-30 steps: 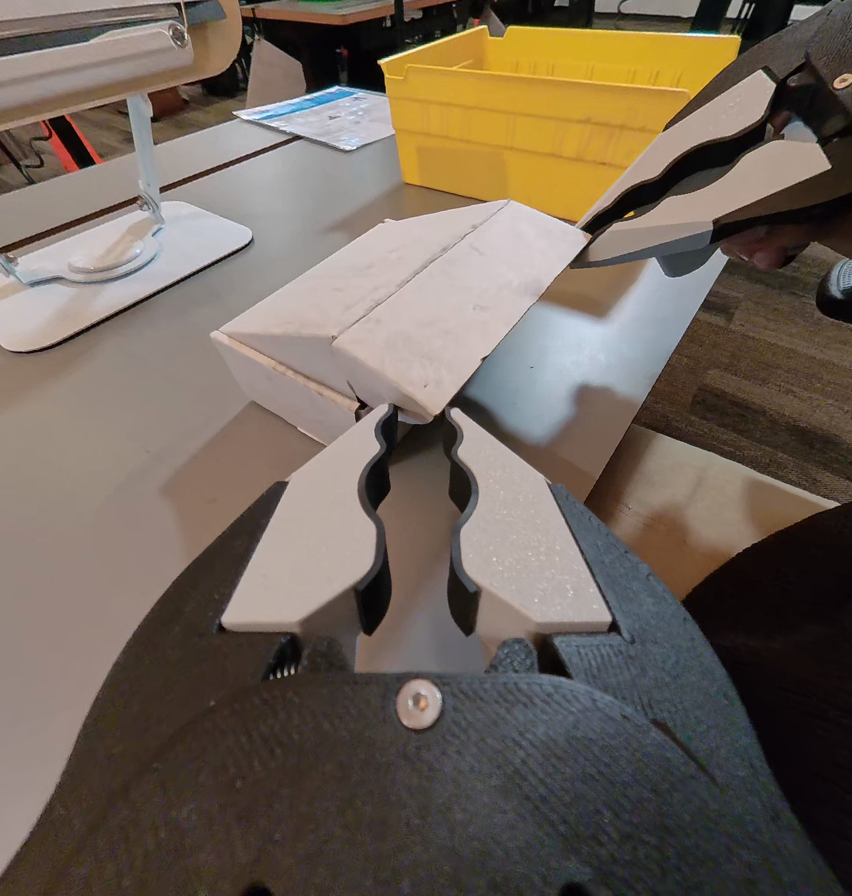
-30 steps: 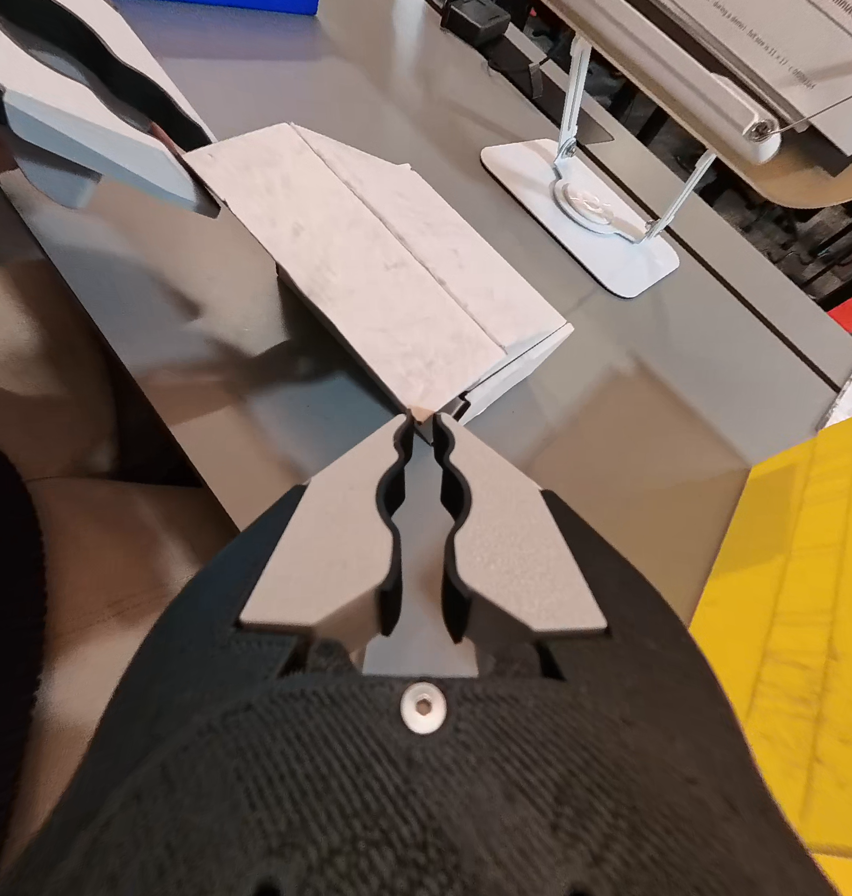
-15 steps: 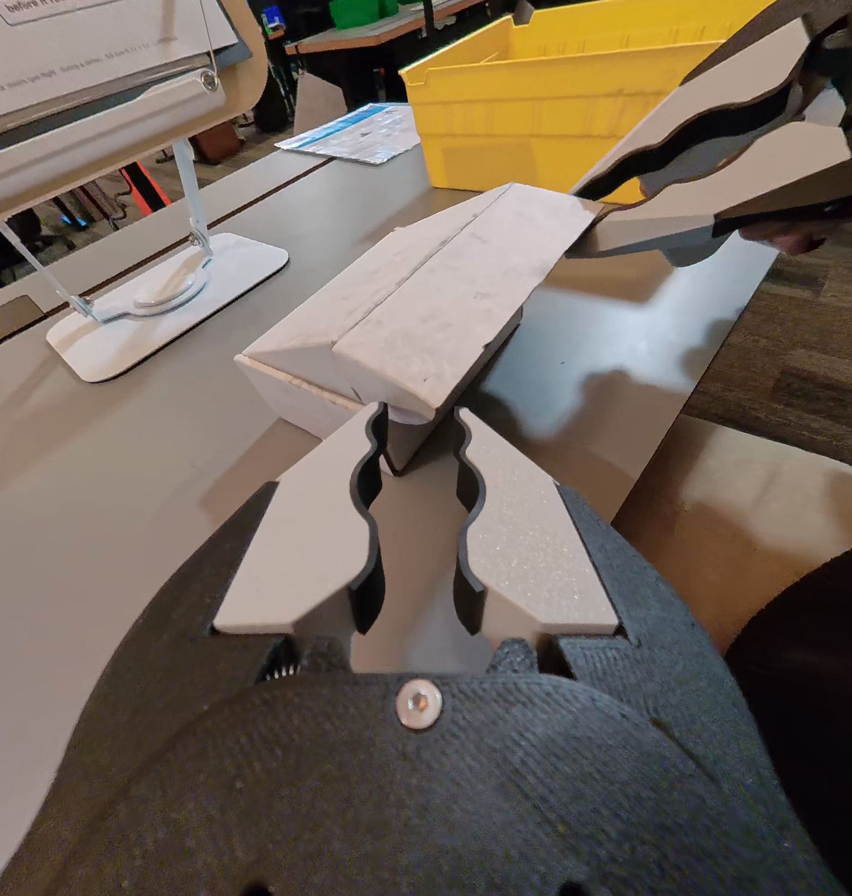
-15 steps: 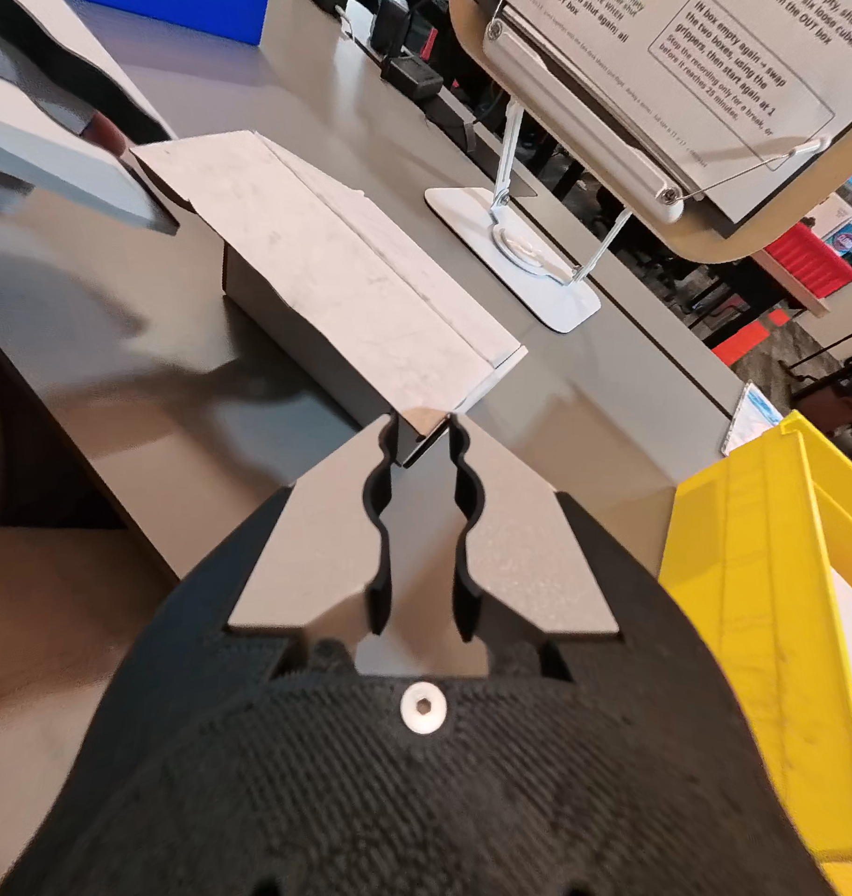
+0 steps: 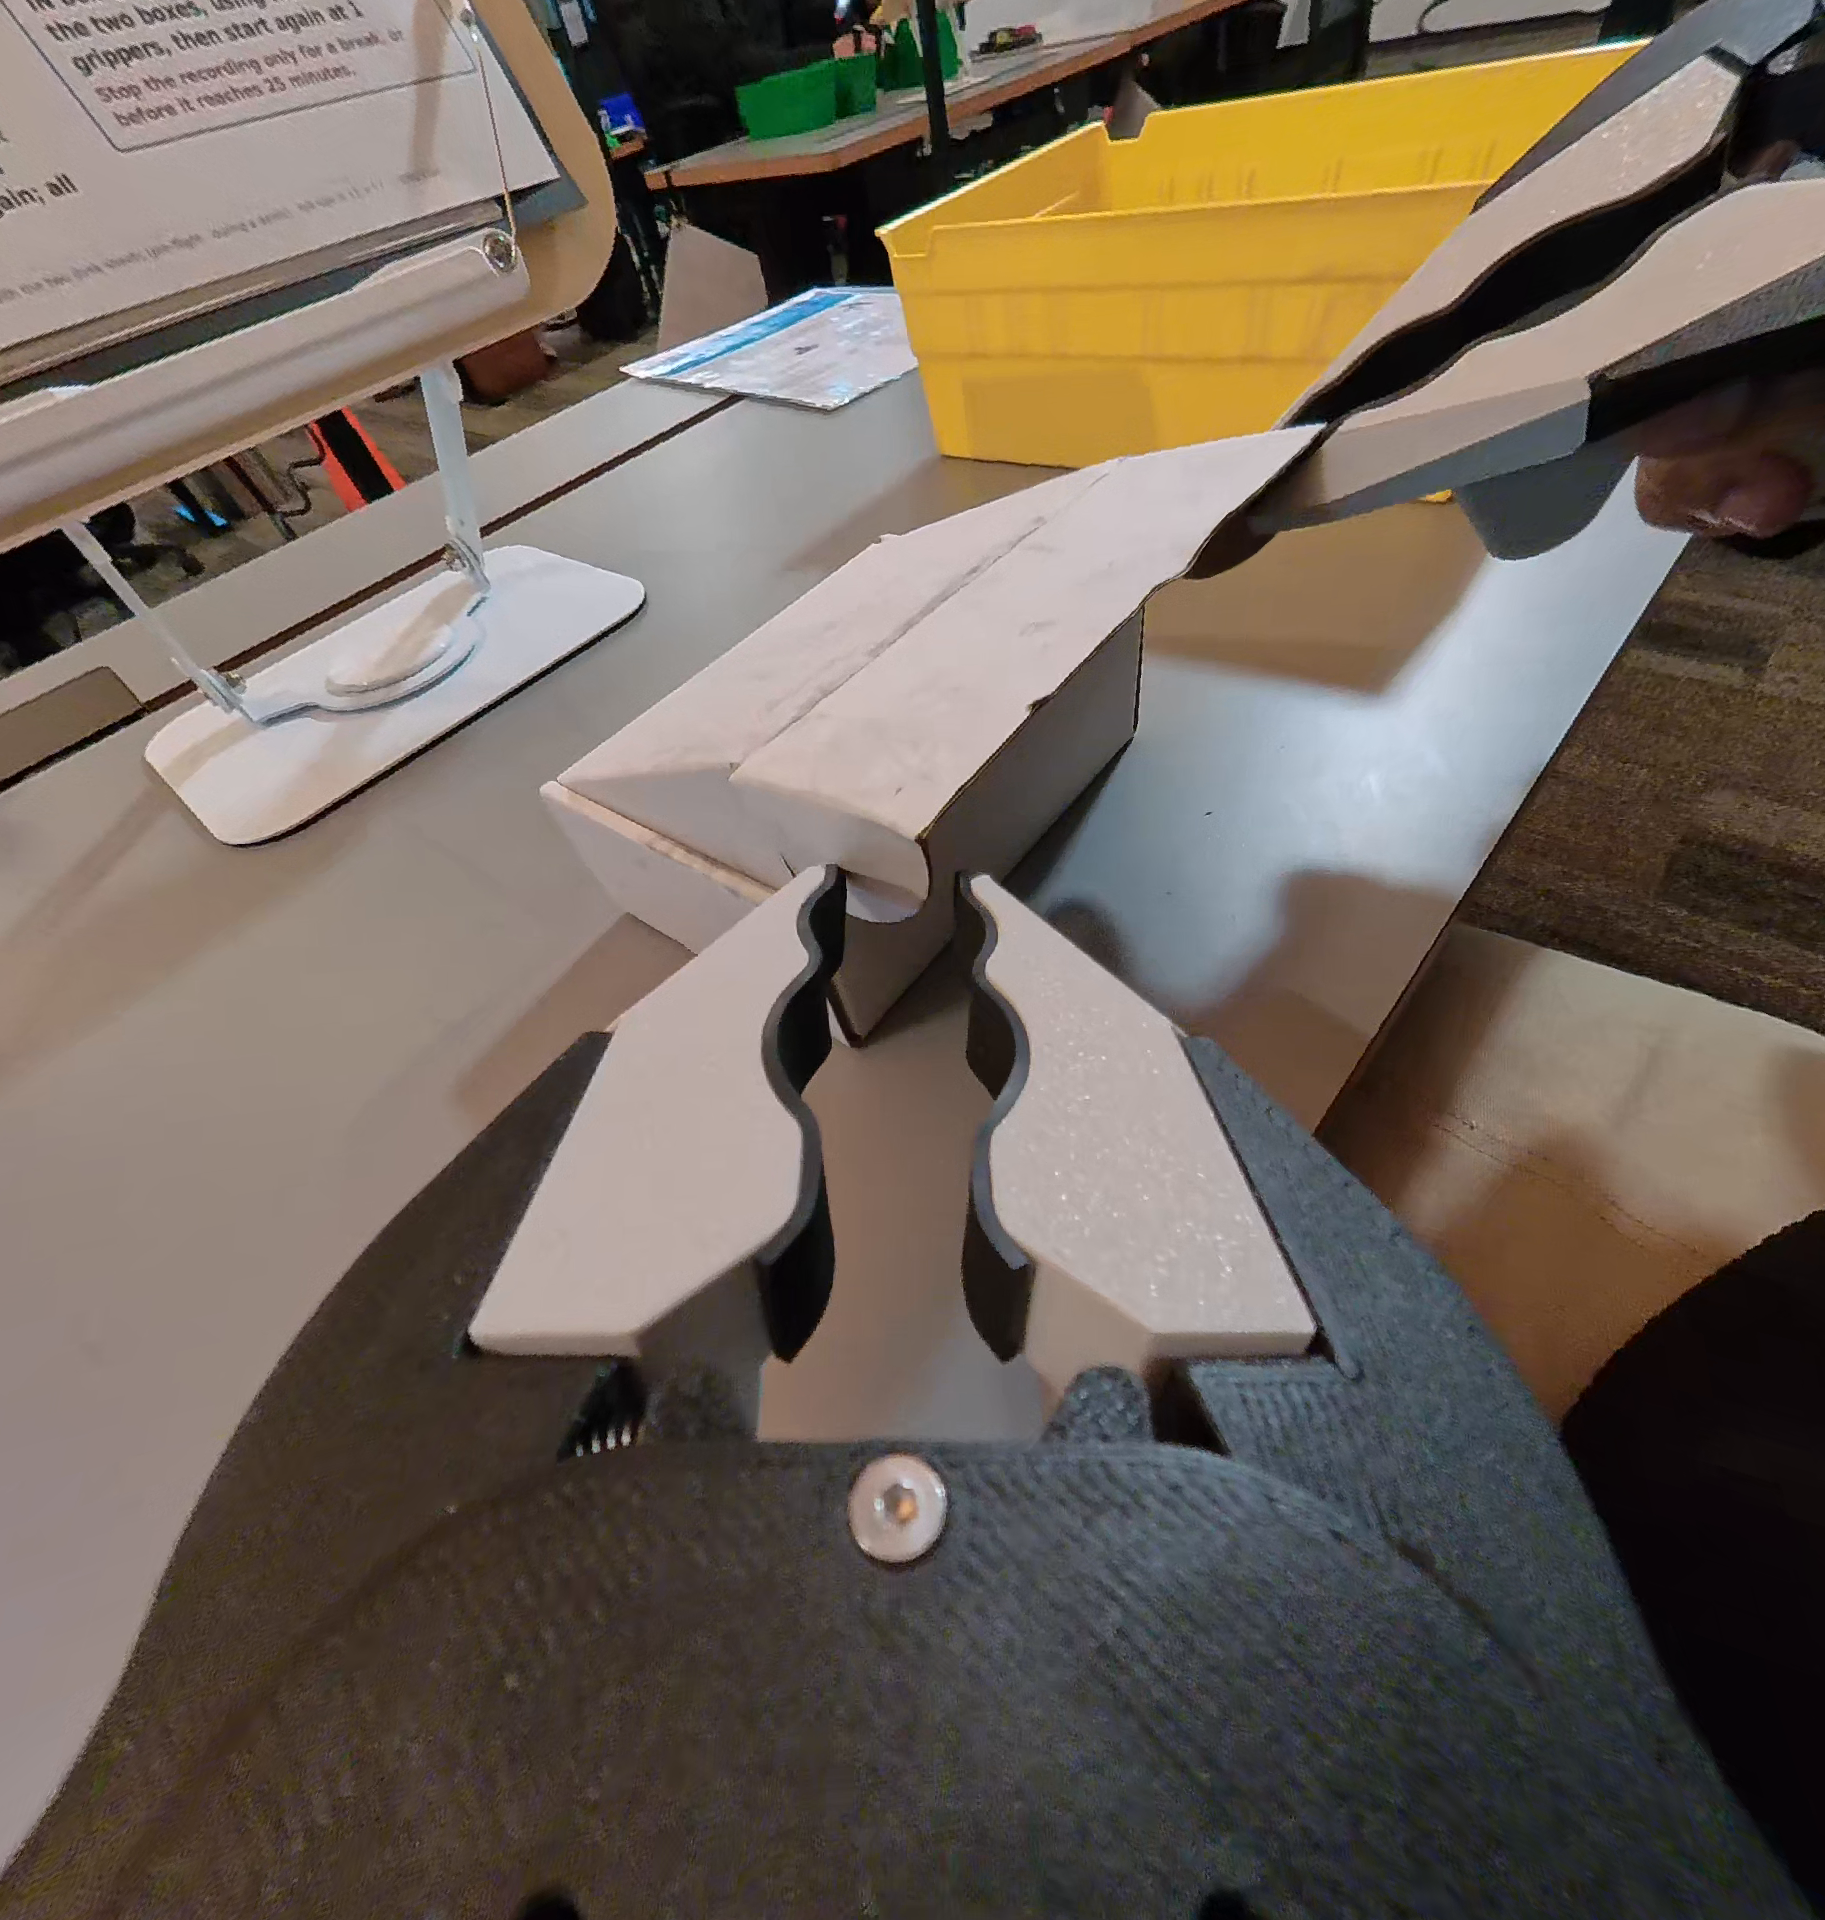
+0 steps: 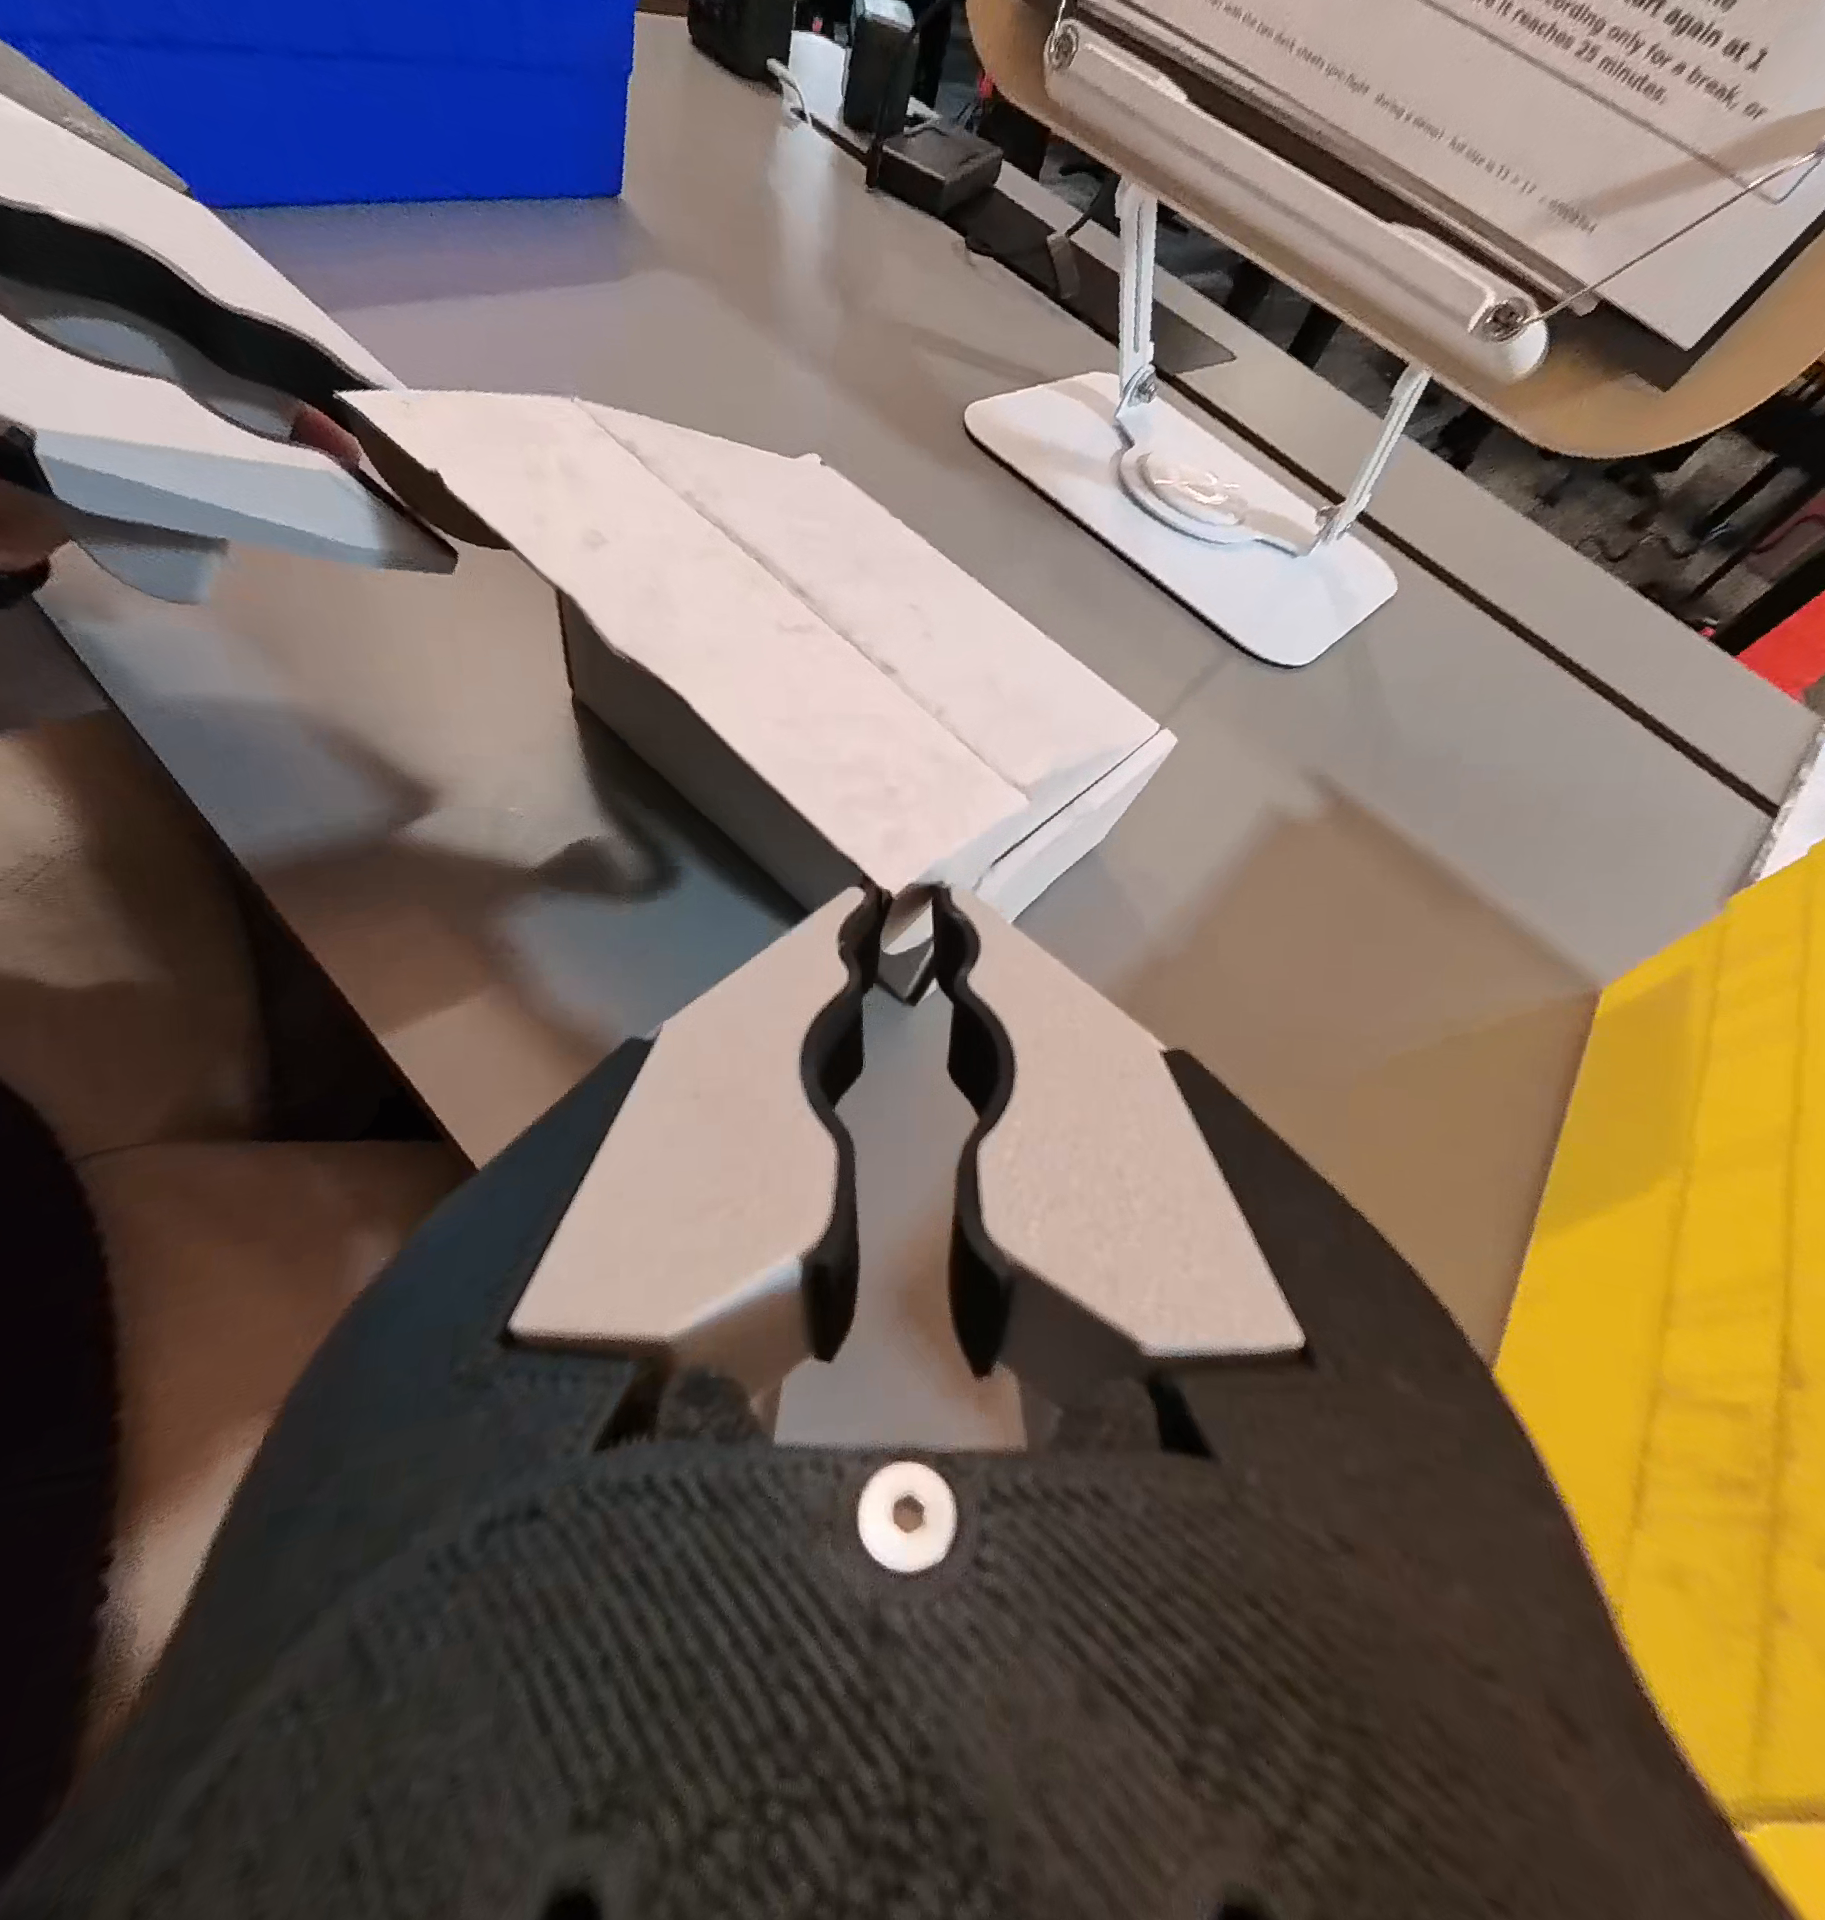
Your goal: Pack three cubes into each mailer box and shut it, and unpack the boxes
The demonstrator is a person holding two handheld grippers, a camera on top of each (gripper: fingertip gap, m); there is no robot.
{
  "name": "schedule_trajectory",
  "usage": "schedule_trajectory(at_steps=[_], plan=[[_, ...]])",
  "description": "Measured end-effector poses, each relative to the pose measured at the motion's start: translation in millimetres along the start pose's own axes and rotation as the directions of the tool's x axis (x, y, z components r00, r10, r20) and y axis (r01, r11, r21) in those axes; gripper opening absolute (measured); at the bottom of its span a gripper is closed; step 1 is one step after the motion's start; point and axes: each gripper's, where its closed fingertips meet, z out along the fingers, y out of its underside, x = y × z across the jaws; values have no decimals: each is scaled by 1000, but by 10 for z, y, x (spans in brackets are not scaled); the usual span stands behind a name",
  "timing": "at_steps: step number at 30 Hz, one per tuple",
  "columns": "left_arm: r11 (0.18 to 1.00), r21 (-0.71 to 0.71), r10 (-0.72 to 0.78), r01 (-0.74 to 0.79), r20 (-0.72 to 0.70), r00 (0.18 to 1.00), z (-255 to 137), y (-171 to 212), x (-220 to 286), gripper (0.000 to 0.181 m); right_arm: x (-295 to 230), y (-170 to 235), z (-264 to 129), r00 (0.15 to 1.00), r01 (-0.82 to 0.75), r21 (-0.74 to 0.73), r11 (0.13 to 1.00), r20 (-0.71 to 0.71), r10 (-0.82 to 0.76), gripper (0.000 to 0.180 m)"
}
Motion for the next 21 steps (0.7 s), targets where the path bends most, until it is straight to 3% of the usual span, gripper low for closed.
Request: schedule_trajectory(at_steps=[21], plan=[[991,-132,-27,22,-39,999,75,263,33,29,-130,303,108,994,108,-135,985,46,-103,8]])
